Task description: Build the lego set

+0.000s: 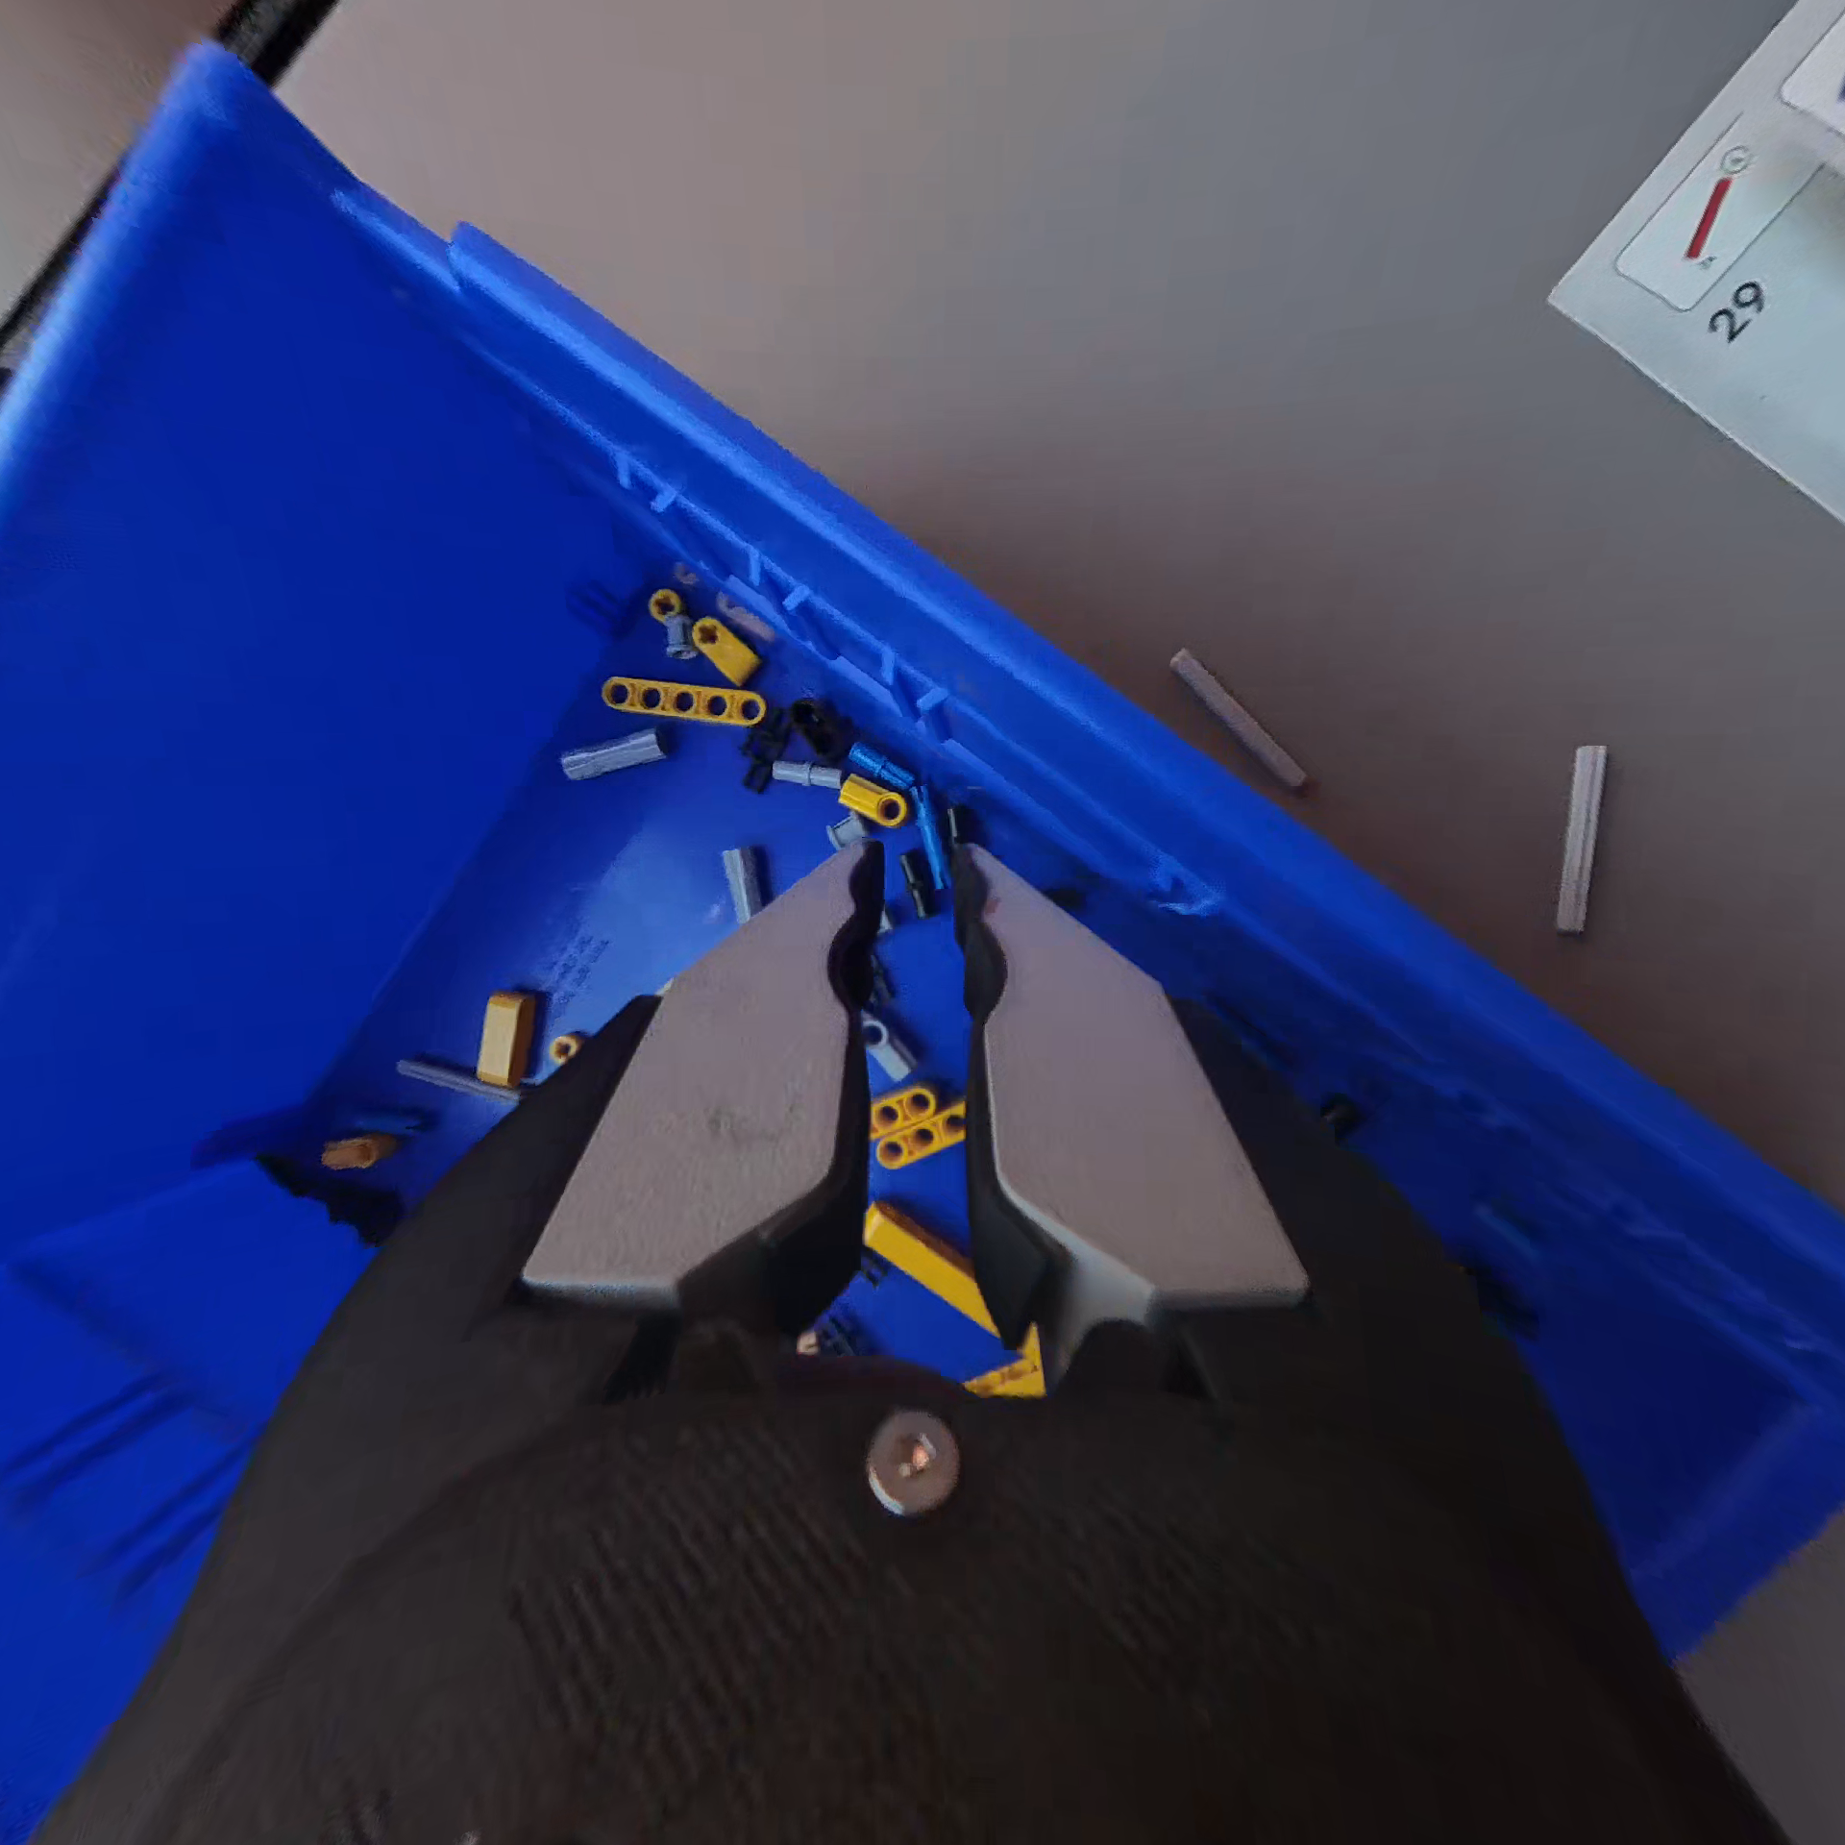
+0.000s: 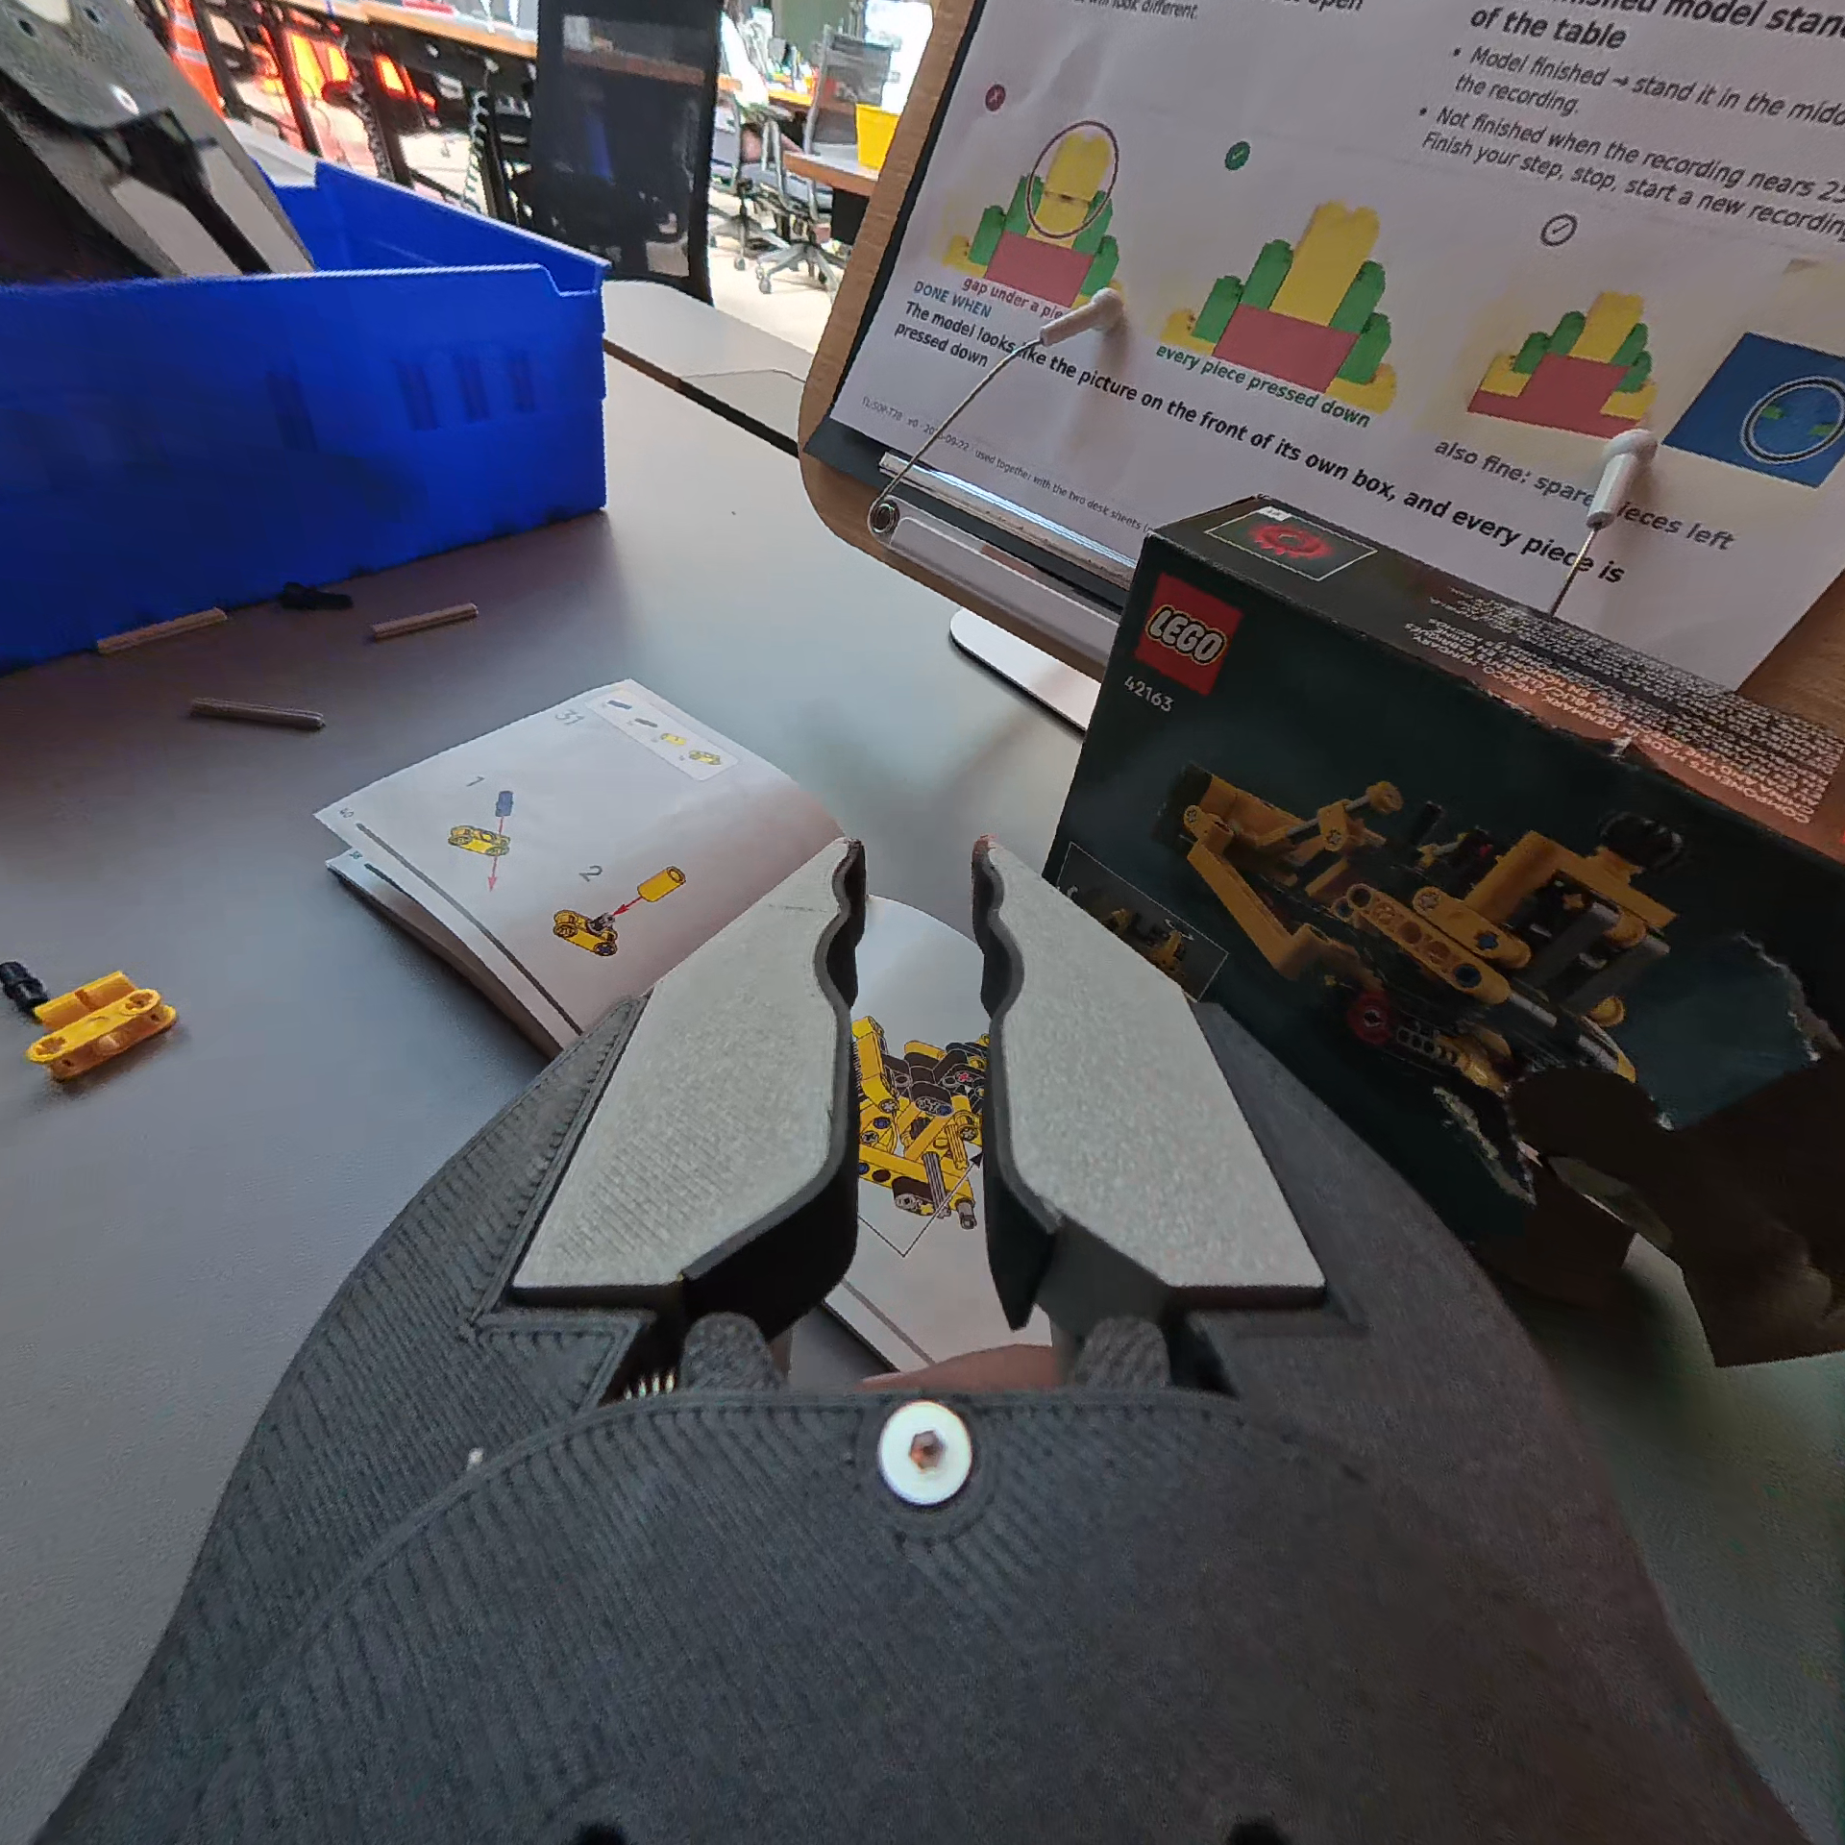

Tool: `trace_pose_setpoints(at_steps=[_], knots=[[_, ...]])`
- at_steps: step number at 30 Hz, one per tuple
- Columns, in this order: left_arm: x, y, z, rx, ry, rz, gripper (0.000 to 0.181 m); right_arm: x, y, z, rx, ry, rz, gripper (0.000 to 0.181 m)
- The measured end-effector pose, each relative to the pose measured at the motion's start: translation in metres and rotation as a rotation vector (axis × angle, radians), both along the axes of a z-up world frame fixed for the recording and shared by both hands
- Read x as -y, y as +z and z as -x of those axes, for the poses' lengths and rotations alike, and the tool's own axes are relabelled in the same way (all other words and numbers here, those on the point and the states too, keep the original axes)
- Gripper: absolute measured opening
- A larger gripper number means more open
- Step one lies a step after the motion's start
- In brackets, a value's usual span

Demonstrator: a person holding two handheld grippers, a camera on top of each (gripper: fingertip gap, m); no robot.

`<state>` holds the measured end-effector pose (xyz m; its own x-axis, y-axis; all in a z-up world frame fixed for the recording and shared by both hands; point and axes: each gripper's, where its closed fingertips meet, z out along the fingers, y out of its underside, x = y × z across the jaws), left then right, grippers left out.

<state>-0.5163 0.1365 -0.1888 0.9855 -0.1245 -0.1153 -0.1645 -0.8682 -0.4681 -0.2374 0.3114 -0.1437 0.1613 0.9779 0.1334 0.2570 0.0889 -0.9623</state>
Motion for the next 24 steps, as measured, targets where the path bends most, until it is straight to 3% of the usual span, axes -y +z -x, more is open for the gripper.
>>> trace_pose_setpoints(at_steps=[1, 7, 12, 18, 20, 24], knots=[[-0.003, -0.004, -0.002, 0.017, 0.009, -0.002, 0.01, 0.0, 0.0, 0.0, 0.0, 0.0, -0.001, 0.018], [-0.014, -0.021, 0.002, 0.029, 0.069, -0.003, 0.001, 0.001, 0.001, 0.0, -0.004, 0.001, -0.012, 0.015], [-0.01, -0.02, 0.011, 0.036, 0.097, 0.009, 0.0, 0.002, 0.001, 0.0, -0.002, 0.002, -0.013, 0.013], [-0.014, -0.015, 0.021, 0.11, 0.156, -0.037, 0.008, 0.001, 0.0, 0.0, 0.001, 0.002, -0.005, 0.013], [-0.016, -0.015, 0.013, 0.137, 0.122, -0.032, 0.021, 0.001, 0.0, 0.0, 0.0, 0.002, -0.006, 0.012], [-0.014, -0.017, 0.015, 0.087, 0.114, -0.017, 0.028, 0.001, 0.0, 0.0, 0.001, -0.001, -0.008, 0.012]])
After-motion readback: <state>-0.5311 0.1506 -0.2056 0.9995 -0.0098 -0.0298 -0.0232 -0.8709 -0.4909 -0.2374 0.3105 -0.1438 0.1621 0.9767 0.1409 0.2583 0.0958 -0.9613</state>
